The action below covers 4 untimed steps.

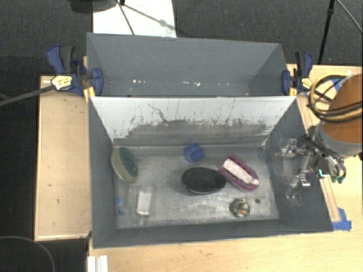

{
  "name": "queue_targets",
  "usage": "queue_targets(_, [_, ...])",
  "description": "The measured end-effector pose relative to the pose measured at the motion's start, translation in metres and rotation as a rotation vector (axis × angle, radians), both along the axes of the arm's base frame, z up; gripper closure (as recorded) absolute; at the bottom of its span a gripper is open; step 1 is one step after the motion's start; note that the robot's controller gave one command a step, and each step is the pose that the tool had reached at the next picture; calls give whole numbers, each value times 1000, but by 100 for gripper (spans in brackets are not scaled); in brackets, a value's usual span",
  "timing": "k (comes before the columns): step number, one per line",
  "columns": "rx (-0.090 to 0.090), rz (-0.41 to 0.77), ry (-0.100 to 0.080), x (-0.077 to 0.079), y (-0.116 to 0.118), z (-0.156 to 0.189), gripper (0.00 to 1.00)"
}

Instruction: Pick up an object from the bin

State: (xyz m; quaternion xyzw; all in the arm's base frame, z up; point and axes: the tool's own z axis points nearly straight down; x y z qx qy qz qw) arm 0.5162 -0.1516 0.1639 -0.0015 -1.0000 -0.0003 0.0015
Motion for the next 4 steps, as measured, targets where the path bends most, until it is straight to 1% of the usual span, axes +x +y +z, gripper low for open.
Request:
queue_targets(1, [-1, 5, -6, 2, 0, 3, 100])
queue_targets(2, [-2, 8, -6, 2, 0, 3, 0])
queue_targets(3, [-5, -38, -32, -9, 60, -70, 0])
queue_targets(4, [-5, -89, -28, 4, 77, -75, 0])
